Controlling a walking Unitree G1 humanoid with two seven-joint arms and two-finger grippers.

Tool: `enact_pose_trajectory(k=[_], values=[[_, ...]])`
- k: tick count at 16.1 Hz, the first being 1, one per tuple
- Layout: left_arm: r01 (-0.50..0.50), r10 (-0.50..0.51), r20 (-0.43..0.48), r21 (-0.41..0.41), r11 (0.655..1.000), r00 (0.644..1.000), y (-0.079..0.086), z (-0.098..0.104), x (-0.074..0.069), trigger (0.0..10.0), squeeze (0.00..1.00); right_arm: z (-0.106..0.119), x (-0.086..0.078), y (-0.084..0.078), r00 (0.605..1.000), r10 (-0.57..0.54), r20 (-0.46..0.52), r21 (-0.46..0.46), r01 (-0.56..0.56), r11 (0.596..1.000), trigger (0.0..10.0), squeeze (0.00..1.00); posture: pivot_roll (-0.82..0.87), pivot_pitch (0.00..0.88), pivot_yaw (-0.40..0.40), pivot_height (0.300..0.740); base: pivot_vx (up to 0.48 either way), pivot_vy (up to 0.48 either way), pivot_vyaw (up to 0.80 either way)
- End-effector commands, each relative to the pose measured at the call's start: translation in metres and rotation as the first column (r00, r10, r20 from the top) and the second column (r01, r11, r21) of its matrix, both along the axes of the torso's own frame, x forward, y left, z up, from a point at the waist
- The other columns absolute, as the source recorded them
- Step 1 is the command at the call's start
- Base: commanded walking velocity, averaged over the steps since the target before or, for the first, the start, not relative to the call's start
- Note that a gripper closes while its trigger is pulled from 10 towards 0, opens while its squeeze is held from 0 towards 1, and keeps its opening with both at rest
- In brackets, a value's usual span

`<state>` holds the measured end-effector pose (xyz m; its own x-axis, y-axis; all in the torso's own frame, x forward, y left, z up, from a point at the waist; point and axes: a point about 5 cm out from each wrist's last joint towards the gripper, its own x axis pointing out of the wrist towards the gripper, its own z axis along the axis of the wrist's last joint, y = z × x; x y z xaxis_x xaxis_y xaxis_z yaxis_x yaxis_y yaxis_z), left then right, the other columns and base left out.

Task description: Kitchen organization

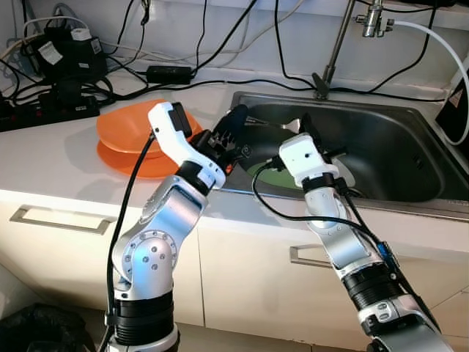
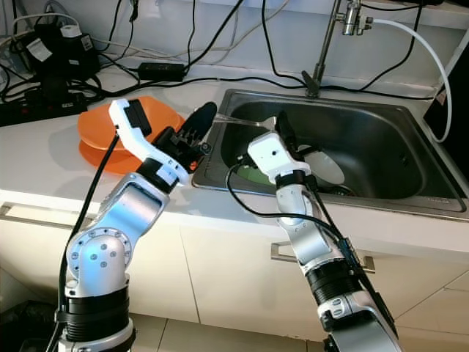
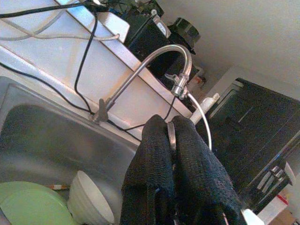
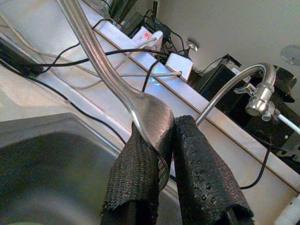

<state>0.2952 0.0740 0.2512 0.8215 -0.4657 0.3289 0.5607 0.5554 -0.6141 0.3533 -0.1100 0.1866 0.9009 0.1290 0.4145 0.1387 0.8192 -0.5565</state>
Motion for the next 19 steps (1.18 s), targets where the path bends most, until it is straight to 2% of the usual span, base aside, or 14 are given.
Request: enact_pose_trajectory(k=[1, 3, 4, 14, 15, 19], values=[[-0.002, 0.002, 0.008, 0.016, 1.0, 1.0, -0.0013, 0.0018, -0.0013, 10.0, 0.0, 0.0069, 0.0033, -0.0019, 1.0, -0.003, 0.017, 0.009, 0.003, 1.0, 0.0, 0.0, 0.08, 0.02, -0.006, 0.74, 0.0, 0.0, 0.0], [-0.011, 0.011, 0.011, 0.018, 1.0, 1.0, -0.0005, 0.0022, -0.0007, 10.0, 0.0, 0.0074, 0.0035, -0.002, 1.0, -0.003, 0.018, 0.009, 0.003, 1.0, 0.0, 0.0, 0.08, 0.022, -0.008, 0.74, 0.0, 0.0, 0.0], [-0.033, 0.033, 0.009, 0.036, 0.999, 0.999, 0.0005, 0.0009, 0.0009, 10.0, 1.0, 0.0075, 0.0035, -0.0022, 1.0, -0.005, 0.019, 0.009, 0.005, 1.0, 0.0, 0.0, 0.08, 0.022, -0.008, 0.74, 0.0, 0.0, 0.0], [-0.062, 0.062, -0.003, 0.083, 0.995, 0.998, 0.0008, -0.0039, 0.0028, 10.0, 1.0, 0.0072, 0.004, -0.0047, 1.0, -0.009, 0.014, 0.015, 0.008, 1.0, 0.0, 0.0, 0.08, 0.031, -0.011, 0.74, 0.0, 0.0, 0.0], [-0.056, 0.055, 0.003, 0.081, 0.995, 0.998, 0.0003, -0.0031, 0.0021, 10.0, 0.0, 0.0075, 0.0046, -0.005, 1.0, -0.01, 0.013, 0.018, 0.01, 1.0, 0.0, 0.0, 0.08, 0.03, -0.011, 0.74, 0.0, 0.0, 0.0], [-0.048, 0.047, 0.01, 0.082, 0.996, 0.999, -0.0005, -0.0026, 0.0016, 10.0, 0.0, 0.0069, 0.0047, -0.0051, 1.0, -0.011, 0.01, 0.018, 0.011, 1.0, 0.0, 0.0, 0.08, 0.029, -0.01, 0.74, 0.0, 0.0, 0.0]])
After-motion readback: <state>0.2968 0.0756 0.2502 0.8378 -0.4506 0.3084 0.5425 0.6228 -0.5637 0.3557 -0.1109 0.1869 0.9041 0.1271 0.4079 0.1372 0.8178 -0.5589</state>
